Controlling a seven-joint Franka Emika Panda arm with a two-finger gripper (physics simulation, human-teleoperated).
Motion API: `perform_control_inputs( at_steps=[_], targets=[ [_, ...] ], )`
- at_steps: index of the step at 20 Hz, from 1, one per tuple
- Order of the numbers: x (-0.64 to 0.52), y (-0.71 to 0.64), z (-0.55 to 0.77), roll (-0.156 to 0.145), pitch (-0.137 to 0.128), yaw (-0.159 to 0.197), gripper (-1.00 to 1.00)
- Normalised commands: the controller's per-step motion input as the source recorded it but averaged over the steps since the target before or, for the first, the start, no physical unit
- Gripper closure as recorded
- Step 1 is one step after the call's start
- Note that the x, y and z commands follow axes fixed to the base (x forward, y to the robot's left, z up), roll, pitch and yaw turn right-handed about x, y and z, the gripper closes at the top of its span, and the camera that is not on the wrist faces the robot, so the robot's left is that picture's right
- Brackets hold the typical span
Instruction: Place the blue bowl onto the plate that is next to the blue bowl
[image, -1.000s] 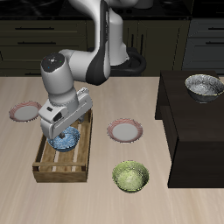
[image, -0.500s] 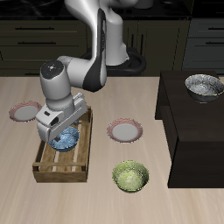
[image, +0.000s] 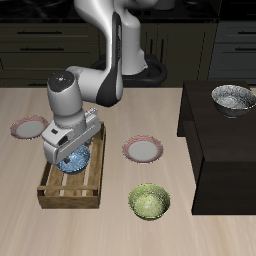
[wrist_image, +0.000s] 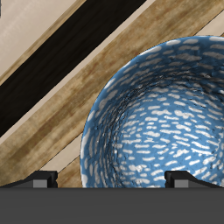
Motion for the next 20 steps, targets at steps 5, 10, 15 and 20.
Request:
perform_control_inputs(
  at_steps=[5,10,15,20],
  targets=[
    [0.0,0.18,0.0,0.055,-0.005,-0.027,1.0],
    [0.05,0.02,0.21,0.005,-0.031,-0.014,1.0],
    [0.06,0.03,0.25,-0.004,-0.045,0.002,1.0],
    [-0.08,-0.01,0.37,-0.036,-0.076,-0.023,1.0]
  ],
)
